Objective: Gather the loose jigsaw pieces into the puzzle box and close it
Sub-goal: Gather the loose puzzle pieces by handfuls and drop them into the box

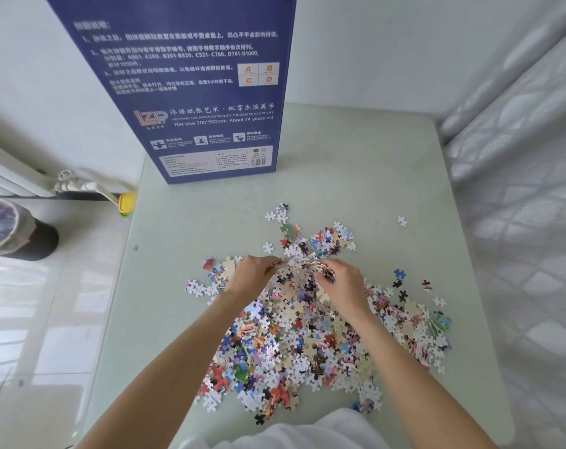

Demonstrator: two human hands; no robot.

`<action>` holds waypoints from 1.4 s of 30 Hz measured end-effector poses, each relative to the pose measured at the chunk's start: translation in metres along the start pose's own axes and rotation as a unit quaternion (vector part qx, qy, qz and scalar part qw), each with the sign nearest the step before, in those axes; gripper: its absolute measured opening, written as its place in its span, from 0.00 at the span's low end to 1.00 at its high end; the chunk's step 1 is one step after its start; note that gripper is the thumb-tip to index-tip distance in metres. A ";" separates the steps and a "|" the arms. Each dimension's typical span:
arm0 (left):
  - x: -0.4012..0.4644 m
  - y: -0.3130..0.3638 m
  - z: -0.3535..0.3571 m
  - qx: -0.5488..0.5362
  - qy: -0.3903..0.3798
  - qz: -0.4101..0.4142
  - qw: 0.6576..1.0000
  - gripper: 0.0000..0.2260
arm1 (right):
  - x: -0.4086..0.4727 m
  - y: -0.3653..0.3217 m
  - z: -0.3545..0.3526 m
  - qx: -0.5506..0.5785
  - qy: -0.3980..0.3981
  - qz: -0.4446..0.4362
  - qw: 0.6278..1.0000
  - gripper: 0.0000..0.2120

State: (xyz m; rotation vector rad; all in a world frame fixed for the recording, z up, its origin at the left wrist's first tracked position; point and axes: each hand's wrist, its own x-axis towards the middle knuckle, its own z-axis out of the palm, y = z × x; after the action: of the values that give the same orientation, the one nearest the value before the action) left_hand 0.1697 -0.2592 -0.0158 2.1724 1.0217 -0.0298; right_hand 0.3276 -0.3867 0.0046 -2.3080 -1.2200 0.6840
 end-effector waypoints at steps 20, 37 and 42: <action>0.010 0.080 -0.326 -0.026 0.328 0.229 0.916 0.10 | 0.092 -0.208 -0.193 0.174 0.104 -0.214 0.955 0.06; 0.086 0.038 -0.406 0.176 0.194 0.166 0.951 0.12 | 0.223 -0.341 -0.232 -0.179 0.006 -0.454 0.873 0.11; 0.087 0.032 -0.410 0.168 0.199 0.157 0.953 0.08 | 0.234 -0.343 -0.219 -0.269 -0.030 -0.479 0.835 0.10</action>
State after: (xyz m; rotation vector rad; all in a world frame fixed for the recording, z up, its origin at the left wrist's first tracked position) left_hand 0.1416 0.0392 0.2792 2.7057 0.9201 0.4275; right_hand 0.3596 -0.0451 0.3252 -1.6228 -2.5385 0.0225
